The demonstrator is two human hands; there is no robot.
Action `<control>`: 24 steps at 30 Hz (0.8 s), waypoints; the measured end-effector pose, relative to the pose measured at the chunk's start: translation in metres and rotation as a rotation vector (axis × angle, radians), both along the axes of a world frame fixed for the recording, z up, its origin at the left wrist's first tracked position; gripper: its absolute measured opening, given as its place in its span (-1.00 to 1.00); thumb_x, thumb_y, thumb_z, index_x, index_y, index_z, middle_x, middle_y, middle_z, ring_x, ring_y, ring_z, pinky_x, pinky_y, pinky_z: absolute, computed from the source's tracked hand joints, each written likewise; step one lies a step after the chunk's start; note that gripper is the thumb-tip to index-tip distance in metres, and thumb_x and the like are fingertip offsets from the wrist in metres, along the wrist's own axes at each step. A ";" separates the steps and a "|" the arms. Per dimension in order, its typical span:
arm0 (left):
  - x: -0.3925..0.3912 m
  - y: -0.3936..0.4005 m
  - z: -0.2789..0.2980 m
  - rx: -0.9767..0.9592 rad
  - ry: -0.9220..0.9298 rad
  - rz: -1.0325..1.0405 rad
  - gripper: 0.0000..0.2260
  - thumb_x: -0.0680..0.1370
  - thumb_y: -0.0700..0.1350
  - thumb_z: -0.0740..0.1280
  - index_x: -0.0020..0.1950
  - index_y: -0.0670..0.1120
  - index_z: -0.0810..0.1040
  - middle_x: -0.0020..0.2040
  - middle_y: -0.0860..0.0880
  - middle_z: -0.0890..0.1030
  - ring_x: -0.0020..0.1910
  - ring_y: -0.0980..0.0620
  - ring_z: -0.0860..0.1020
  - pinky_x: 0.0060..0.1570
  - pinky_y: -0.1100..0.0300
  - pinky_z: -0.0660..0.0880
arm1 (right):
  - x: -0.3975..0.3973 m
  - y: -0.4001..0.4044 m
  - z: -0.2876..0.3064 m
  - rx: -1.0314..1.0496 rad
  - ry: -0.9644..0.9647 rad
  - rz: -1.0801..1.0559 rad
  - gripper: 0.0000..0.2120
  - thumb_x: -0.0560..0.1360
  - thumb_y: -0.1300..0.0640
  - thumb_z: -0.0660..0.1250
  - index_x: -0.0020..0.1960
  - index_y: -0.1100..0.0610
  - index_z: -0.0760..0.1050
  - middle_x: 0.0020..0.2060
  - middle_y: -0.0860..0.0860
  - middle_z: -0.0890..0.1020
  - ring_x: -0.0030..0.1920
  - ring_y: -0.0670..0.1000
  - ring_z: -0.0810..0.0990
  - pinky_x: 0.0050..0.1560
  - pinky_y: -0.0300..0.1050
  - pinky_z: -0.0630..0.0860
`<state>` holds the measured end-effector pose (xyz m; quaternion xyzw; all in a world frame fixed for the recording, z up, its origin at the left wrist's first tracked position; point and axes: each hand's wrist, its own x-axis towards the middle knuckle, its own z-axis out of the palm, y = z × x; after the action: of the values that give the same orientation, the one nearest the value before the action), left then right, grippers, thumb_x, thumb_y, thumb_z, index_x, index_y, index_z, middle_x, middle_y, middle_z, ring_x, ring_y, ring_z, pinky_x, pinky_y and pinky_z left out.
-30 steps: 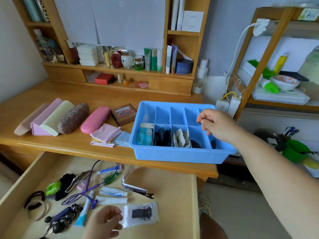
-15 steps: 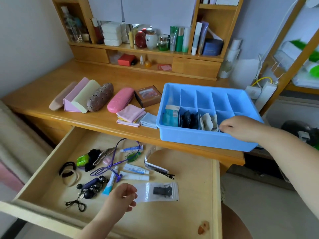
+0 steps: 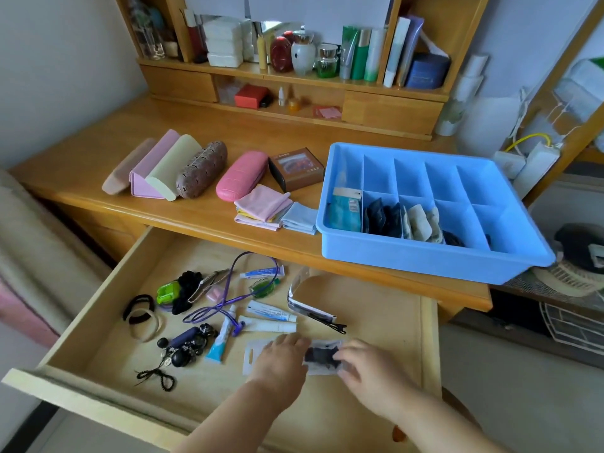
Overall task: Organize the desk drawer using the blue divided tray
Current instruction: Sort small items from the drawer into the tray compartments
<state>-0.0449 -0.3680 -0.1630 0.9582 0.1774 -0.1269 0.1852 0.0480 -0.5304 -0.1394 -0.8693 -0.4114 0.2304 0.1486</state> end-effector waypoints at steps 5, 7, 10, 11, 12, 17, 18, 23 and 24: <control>0.012 0.004 -0.008 0.168 0.144 0.075 -0.49 0.49 -0.03 0.36 0.38 -0.02 0.24 0.31 -0.02 0.36 0.28 -0.05 0.38 0.25 0.14 0.28 | -0.009 0.005 -0.029 -0.060 0.028 -0.049 -0.62 0.51 0.04 0.22 0.33 -0.04 0.41 0.41 -0.21 0.25 0.23 -0.01 0.49 0.14 -0.20 0.42; 0.012 0.004 -0.005 0.133 0.219 0.113 -0.58 0.47 0.02 0.35 0.26 -0.03 0.31 0.21 -0.02 0.51 0.19 -0.06 0.47 0.14 0.16 0.28 | -0.009 0.007 -0.026 -0.028 0.019 -0.035 -0.61 0.49 0.06 0.23 0.31 -0.07 0.39 0.35 -0.22 0.27 0.16 0.00 0.51 0.04 -0.17 0.43; 0.007 0.001 0.005 0.101 0.172 0.026 -0.74 0.50 0.02 0.25 0.16 -0.01 0.42 0.10 -0.01 0.58 0.12 -0.07 0.50 0.04 0.17 0.27 | -0.010 0.010 -0.011 0.012 -0.168 -0.008 -0.53 0.32 0.03 0.43 0.22 -0.10 0.46 0.25 -0.13 0.43 0.09 0.00 0.56 0.05 -0.14 0.48; 0.004 -0.001 0.010 0.080 0.104 -0.003 -0.79 0.53 -0.03 0.22 0.15 0.01 0.44 0.10 0.00 0.57 0.10 -0.05 0.50 0.03 0.18 0.31 | -0.010 0.011 -0.005 0.034 -0.257 0.013 -0.48 0.18 -0.02 0.53 0.13 -0.10 0.54 0.19 -0.10 0.53 0.07 -0.01 0.59 0.08 -0.11 0.52; 0.000 -0.003 0.014 0.045 0.019 -0.024 -0.82 0.54 -0.06 0.20 0.13 0.03 0.47 0.08 0.02 0.55 0.08 -0.03 0.51 0.01 0.19 0.34 | -0.010 0.012 0.001 0.039 -0.353 0.028 -0.48 0.11 -0.04 0.56 0.07 -0.10 0.58 0.13 -0.09 0.59 0.07 -0.02 0.61 0.13 -0.07 0.53; -0.014 -0.009 0.035 -0.077 -0.301 0.087 -0.85 0.58 0.00 0.18 0.03 0.04 0.52 -0.03 0.05 0.52 -0.06 0.00 0.54 -0.10 0.14 0.43 | -0.014 0.009 0.015 -0.028 -0.126 -0.092 -0.85 0.54 -0.02 0.17 -0.05 0.02 0.48 -0.10 -0.01 0.63 -0.03 0.09 0.57 -0.23 -0.11 0.28; -0.016 -0.010 0.039 -0.061 -0.332 0.138 -0.83 0.59 0.02 0.18 0.04 0.04 0.53 -0.03 0.05 0.53 -0.07 0.01 0.54 -0.11 0.15 0.43 | -0.018 0.008 0.019 -0.024 -0.139 -0.147 -0.83 0.55 -0.03 0.17 -0.11 0.02 0.44 -0.15 0.01 0.62 -0.09 0.10 0.56 -0.28 -0.10 0.23; -0.015 -0.041 0.064 -0.252 -0.581 0.372 -0.90 0.50 -0.14 0.35 -0.05 0.04 0.60 -0.23 0.15 0.56 -0.23 0.22 0.53 -0.29 0.44 0.40 | -0.038 0.011 0.032 0.233 0.049 -0.454 -0.64 0.51 0.09 0.23 -0.40 0.06 0.19 -0.52 -0.03 0.32 -0.41 0.00 0.31 -0.40 -0.14 0.18; -0.015 -0.048 0.068 -0.308 -0.621 0.372 -0.86 0.47 -0.19 0.37 -0.07 0.05 0.61 -0.24 0.17 0.56 -0.20 0.27 0.54 -0.30 0.48 0.42 | -0.040 0.011 0.035 0.332 0.173 -0.550 -0.63 0.50 0.13 0.25 -0.43 0.06 0.20 -0.55 -0.03 0.32 -0.44 -0.04 0.29 -0.42 -0.19 0.18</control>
<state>-0.0597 -0.4164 -0.0949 0.8636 0.2624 0.1796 0.3914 0.0075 -0.5192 -0.1039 -0.8890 -0.1789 0.1844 0.3791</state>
